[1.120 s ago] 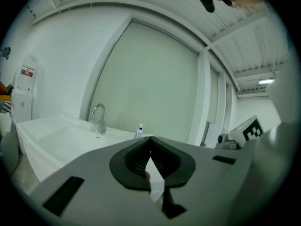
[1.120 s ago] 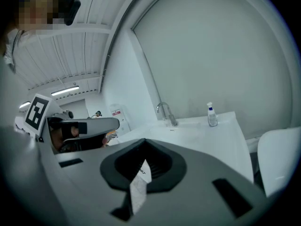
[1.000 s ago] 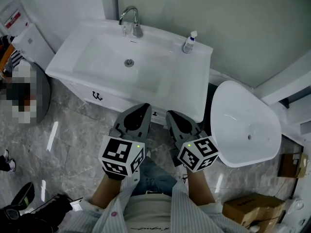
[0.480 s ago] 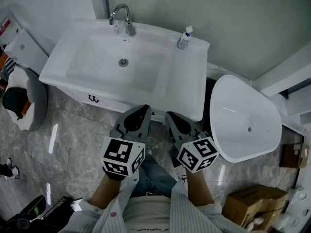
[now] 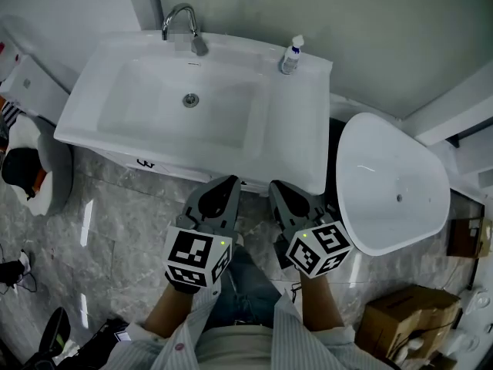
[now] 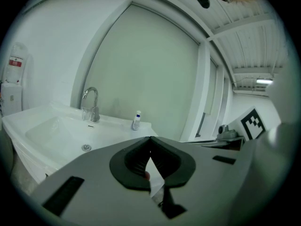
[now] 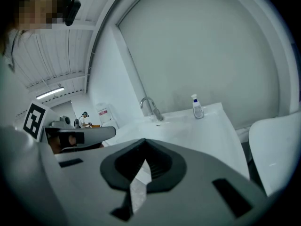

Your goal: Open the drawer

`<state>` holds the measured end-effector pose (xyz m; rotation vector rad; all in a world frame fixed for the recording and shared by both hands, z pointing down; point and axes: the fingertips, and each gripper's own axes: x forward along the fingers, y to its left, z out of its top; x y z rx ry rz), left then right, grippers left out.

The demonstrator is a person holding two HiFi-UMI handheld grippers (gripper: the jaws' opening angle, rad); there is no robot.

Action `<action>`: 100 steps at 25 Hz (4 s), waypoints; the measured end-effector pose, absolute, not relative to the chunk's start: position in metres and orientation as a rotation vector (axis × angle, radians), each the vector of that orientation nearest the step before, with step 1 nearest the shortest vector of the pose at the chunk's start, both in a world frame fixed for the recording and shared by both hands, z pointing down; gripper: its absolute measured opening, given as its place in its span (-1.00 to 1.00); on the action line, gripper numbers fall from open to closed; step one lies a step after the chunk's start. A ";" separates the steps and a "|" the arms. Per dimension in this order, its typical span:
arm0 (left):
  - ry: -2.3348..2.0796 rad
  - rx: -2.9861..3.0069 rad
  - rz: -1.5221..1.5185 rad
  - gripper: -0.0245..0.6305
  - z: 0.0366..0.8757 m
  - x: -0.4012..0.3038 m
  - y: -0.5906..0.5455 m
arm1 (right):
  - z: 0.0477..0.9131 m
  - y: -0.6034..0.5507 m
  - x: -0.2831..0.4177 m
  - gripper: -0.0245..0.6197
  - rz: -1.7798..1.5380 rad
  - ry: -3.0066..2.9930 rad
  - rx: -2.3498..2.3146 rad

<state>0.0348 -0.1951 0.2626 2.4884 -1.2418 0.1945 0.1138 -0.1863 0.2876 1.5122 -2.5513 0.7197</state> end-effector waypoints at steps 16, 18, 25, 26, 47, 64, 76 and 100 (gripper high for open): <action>-1.197 2.449 0.336 -0.88 0.387 0.040 -0.192 | 0.388 -0.179 0.098 -0.91 0.670 -2.467 1.431; -1.186 2.456 0.353 -0.88 0.405 0.041 -0.194 | 0.406 -0.179 0.096 -0.91 0.652 -2.449 1.430; -1.131 2.457 0.420 -0.88 0.471 0.044 -0.192 | 0.475 -0.180 0.095 -0.90 0.660 -2.385 1.414; -1.123 2.455 0.433 -0.88 0.480 0.044 -0.192 | 0.485 -0.182 0.096 -0.90 0.663 -2.377 1.413; -1.030 2.462 0.577 -0.86 0.600 0.051 -0.214 | 0.614 -0.201 0.100 -0.71 0.708 -2.277 1.350; -0.848 2.578 0.842 -0.50 0.666 0.071 -0.222 | 0.676 -0.217 0.098 -0.61 0.648 -2.185 1.252; -0.877 2.606 0.917 -0.54 0.683 0.079 -0.239 | 0.678 -0.236 0.104 -0.61 0.516 -2.172 1.240; -0.550 2.761 1.188 -0.76 0.694 0.093 -0.237 | 0.681 -0.234 0.090 -0.85 0.343 -2.196 1.042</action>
